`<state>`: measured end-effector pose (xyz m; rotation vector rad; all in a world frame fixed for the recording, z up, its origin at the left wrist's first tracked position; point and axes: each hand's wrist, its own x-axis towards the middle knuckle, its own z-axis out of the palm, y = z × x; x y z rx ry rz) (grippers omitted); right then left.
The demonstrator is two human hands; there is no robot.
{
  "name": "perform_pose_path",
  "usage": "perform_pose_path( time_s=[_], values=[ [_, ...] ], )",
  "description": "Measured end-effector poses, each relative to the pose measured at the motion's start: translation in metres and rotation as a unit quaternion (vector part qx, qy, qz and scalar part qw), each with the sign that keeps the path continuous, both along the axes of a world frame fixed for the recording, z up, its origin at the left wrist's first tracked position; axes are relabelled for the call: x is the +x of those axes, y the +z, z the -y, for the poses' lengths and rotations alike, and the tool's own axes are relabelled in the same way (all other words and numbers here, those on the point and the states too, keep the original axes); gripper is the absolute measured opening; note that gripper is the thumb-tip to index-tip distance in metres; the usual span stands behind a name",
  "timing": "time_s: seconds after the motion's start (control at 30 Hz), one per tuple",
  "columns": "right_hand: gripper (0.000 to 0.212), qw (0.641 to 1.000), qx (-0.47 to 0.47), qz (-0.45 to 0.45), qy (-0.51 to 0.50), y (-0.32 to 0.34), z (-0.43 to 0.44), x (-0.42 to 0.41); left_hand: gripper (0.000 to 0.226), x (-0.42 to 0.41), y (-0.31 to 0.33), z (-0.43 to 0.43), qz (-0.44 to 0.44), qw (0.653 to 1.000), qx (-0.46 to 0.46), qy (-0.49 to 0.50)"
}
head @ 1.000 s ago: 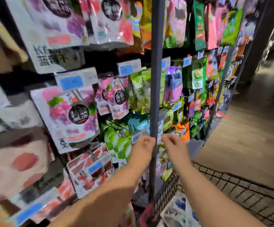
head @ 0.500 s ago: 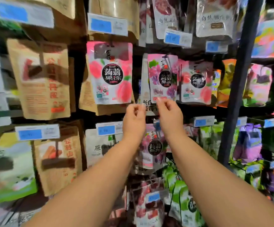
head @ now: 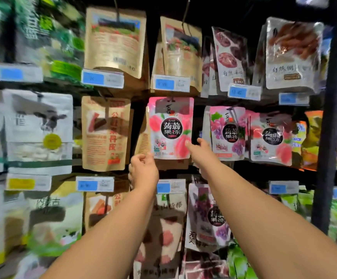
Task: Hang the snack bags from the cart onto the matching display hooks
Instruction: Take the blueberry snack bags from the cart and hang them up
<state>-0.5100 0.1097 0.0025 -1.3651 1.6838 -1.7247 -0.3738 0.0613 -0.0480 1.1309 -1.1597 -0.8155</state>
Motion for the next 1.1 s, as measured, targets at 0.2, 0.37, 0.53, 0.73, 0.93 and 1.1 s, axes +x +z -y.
perform_pose_path(
  time_s=[0.2,0.37,0.53,0.73,0.93,1.1],
  values=[
    [0.037,0.998,-0.006,0.023,0.050,0.004,0.011,0.006,0.050,0.013,0.018,0.012,0.052,0.987,0.012,-0.153],
    [0.017,0.998,-0.029,0.029,0.053,0.003,0.017,0.012,0.046,0.018,0.019,0.015,0.012,0.981,0.009,-0.195],
    [0.012,0.996,-0.076,0.012,0.049,0.005,0.007,0.010,0.031,0.017,0.015,0.011,-0.062,0.974,-0.047,-0.212],
    [0.019,0.987,-0.160,-0.021,0.015,0.012,-0.007,0.010,0.025,0.008,0.017,-0.013,-0.062,0.973,-0.144,-0.171],
    [0.021,0.987,-0.159,-0.007,-0.019,-0.001,-0.023,-0.008,0.025,-0.007,0.013,-0.039,-0.032,0.972,-0.172,-0.159],
    [0.026,0.986,-0.155,0.001,-0.065,-0.034,-0.040,-0.038,0.025,-0.033,-0.002,-0.041,0.039,0.967,-0.154,-0.200]
  ],
)
